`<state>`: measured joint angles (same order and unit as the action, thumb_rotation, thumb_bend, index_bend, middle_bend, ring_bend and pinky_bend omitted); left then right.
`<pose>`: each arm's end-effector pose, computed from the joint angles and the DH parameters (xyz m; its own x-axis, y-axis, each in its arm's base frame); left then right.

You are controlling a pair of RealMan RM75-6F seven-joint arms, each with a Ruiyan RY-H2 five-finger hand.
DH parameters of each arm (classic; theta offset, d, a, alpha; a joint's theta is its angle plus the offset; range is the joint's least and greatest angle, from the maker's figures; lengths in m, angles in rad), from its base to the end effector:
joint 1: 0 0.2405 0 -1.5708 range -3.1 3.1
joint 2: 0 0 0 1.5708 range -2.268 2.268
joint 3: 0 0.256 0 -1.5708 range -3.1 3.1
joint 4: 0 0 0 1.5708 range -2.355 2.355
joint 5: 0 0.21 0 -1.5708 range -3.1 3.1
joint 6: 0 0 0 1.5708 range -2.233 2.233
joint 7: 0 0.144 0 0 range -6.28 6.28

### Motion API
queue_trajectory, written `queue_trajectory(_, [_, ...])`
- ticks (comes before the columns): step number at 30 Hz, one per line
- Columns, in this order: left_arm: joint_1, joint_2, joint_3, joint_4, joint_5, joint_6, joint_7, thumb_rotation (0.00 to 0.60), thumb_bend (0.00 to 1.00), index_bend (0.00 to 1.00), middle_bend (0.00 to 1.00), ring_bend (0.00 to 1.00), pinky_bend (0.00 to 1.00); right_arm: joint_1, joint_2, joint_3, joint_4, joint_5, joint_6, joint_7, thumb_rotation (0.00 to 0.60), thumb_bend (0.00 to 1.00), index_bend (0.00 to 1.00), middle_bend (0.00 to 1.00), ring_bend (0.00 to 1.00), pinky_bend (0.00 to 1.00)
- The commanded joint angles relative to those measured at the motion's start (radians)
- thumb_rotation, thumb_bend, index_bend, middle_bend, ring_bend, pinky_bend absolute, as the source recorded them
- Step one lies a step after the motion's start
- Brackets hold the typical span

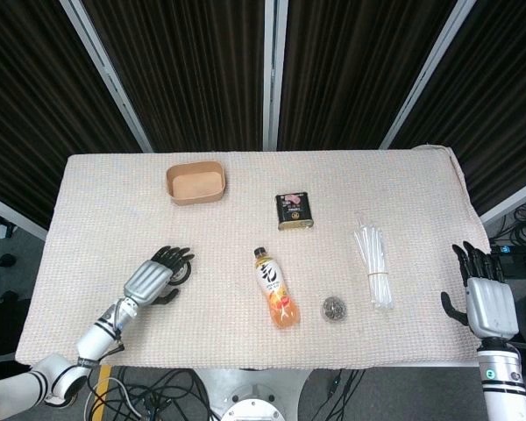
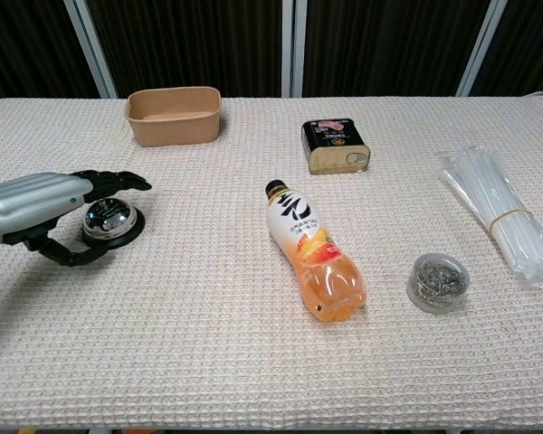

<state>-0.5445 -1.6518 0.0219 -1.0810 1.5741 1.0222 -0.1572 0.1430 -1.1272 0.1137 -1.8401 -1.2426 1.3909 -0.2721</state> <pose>-0.2539 0.2909 -0.0446 0.4421 0.3558 0.8234 0.8576 -0.4366 -0.2718 -0.2839 -0.2029 0.1412 0.3856 -0.0844 0.9188 -0.9090 0.1360 0.3940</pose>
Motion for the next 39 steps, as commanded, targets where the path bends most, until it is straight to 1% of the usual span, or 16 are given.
queue_trajectory(1, [0.001, -0.016, 0.019, 0.024, -0.005, -0.023, -0.029, 0.6, 0.4, 0.0, 0.0, 0.0, 0.05, 0.002, -0.001, 0.0, 0.002, 0.003, -0.004, -0.003, 0.6, 0.29, 0.0, 0.0, 0.0, 0.0])
queue_trajectory(4, [0.001, -0.022, 0.033, 0.038, -0.005, -0.038, -0.035, 0.6, 0.4, 0.0, 0.0, 0.0, 0.05, 0.003, -0.002, 0.0, 0.003, 0.005, -0.004, -0.005, 0.6, 0.29, 0.0, 0.0, 0.0, 0.0])
queue_trajectory(7, [-0.006, -0.016, 0.034, 0.032, -0.012, -0.053, -0.029, 0.6, 0.4, 0.0, 0.0, 0.0, 0.05, 0.002, -0.001, 0.001, 0.001, 0.007, -0.002, -0.006, 0.6, 0.29, 0.0, 0.0, 0.0, 0.0])
queue_trajectory(12, [-0.008, -0.003, 0.007, 0.005, -0.007, 0.004, -0.007, 0.6, 0.4, 0.0, 0.0, 0.0, 0.05, 0.001, -0.001, 0.001, 0.001, 0.004, 0.001, -0.003, 0.6, 0.29, 0.0, 0.0, 0.0, 0.0])
queue_trajectory(15, [-0.011, 0.008, 0.001, -0.013, -0.002, 0.023, -0.002, 0.6, 0.4, 0.0, 0.0, 0.0, 0.05, 0.002, -0.002, -0.001, 0.001, 0.003, -0.001, -0.005, 0.6, 0.29, 0.0, 0.0, 0.0, 0.0])
queue_trajectory(18, [-0.011, 0.011, 0.009, -0.02, -0.003, 0.016, -0.003, 0.6, 0.4, 0.0, 0.0, 0.0, 0.05, 0.003, -0.003, -0.001, 0.002, 0.006, -0.003, -0.009, 0.6, 0.29, 0.0, 0.0, 0.0, 0.0])
queue_trajectory(23, [-0.009, 0.0, 0.037, -0.007, -0.018, -0.037, -0.013, 0.6, 0.4, 0.0, 0.0, 0.0, 0.05, 0.004, -0.003, 0.001, 0.002, 0.012, -0.004, -0.01, 0.6, 0.29, 0.0, 0.0, 0.0, 0.0])
queue_trajectory(25, [-0.008, -0.004, 0.043, 0.002, -0.018, -0.043, -0.014, 0.6, 0.4, 0.0, 0.0, 0.0, 0.05, 0.004, -0.003, 0.002, 0.003, 0.014, -0.003, -0.01, 0.6, 0.29, 0.0, 0.0, 0.0, 0.0])
queue_trajectory(30, [-0.014, 0.003, 0.025, -0.004, -0.016, -0.017, -0.015, 0.6, 0.4, 0.0, 0.0, 0.0, 0.05, 0.004, -0.001, 0.002, 0.002, 0.014, -0.003, -0.009, 0.6, 0.29, 0.0, 0.0, 0.0, 0.0])
queue_trajectory(34, [-0.012, 0.011, 0.006, -0.026, -0.007, 0.035, -0.01, 0.6, 0.4, 0.0, 0.0, 0.0, 0.05, 0.004, -0.003, 0.0, 0.002, 0.01, -0.003, -0.011, 0.6, 0.29, 0.0, 0.0, 0.0, 0.0])
queue_trajectory(36, [-0.009, 0.008, 0.005, -0.027, -0.001, 0.051, -0.01, 0.6, 0.4, 0.0, 0.0, 0.0, 0.05, 0.004, -0.003, -0.001, 0.002, 0.01, -0.003, -0.012, 0.6, 0.29, 0.0, 0.0, 0.0, 0.0])
queue_trajectory(39, [-0.01, 0.001, 0.013, -0.016, -0.006, 0.033, -0.015, 0.6, 0.4, 0.0, 0.0, 0.0, 0.05, 0.005, -0.003, -0.001, 0.002, 0.011, -0.005, -0.012, 0.6, 0.29, 0.0, 0.0, 0.0, 0.0])
